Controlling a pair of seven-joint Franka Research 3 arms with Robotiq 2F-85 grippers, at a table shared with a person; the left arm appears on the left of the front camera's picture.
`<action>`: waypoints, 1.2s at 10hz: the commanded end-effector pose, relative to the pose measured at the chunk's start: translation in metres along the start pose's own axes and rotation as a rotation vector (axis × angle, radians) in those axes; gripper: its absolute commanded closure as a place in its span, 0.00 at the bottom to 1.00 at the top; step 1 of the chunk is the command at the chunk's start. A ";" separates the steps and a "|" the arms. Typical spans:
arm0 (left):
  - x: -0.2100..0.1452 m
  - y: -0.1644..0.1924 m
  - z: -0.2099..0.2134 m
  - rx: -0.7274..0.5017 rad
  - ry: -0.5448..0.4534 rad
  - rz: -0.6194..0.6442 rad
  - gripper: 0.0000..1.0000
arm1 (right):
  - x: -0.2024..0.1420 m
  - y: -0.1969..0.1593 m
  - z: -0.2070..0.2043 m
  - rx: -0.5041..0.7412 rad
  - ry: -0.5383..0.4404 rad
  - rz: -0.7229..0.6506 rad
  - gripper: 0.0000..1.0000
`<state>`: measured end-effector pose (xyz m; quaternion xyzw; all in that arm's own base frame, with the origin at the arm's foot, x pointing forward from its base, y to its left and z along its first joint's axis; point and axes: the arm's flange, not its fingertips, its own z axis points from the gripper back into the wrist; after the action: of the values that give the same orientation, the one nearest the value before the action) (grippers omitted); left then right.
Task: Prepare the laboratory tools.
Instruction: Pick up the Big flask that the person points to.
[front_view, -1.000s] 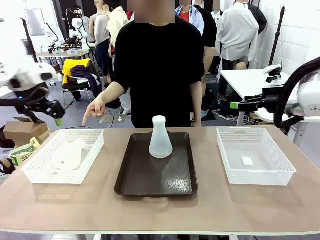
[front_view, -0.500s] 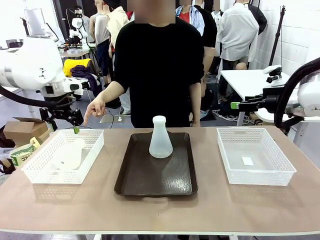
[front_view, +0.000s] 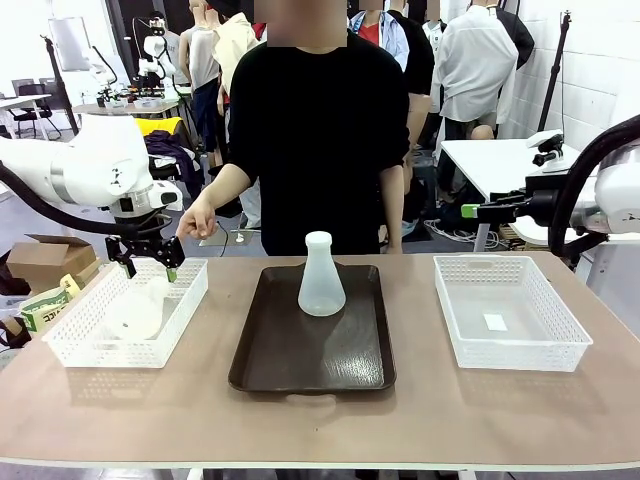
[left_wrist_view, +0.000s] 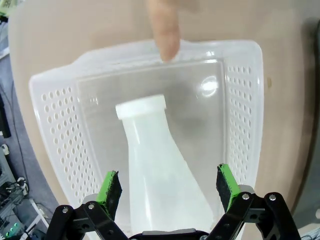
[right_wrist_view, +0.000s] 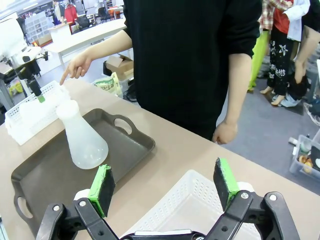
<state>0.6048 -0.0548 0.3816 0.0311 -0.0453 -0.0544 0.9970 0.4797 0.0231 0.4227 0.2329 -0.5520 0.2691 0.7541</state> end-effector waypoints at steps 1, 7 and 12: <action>0.020 0.011 -0.006 -0.045 0.006 0.036 0.00 | 0.000 0.000 0.000 0.004 0.012 -0.005 0.00; 0.036 0.032 -0.044 -0.068 0.051 0.117 0.00 | 0.000 0.000 0.000 0.004 0.012 -0.005 0.00; 0.034 0.028 -0.060 -0.058 0.052 0.145 0.14 | 0.000 0.000 0.000 0.004 0.012 -0.005 0.00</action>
<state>0.6432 -0.0255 0.3282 0.0014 -0.0135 0.0026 0.9999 0.4797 0.0231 0.4227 0.2329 -0.5520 0.2690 0.7541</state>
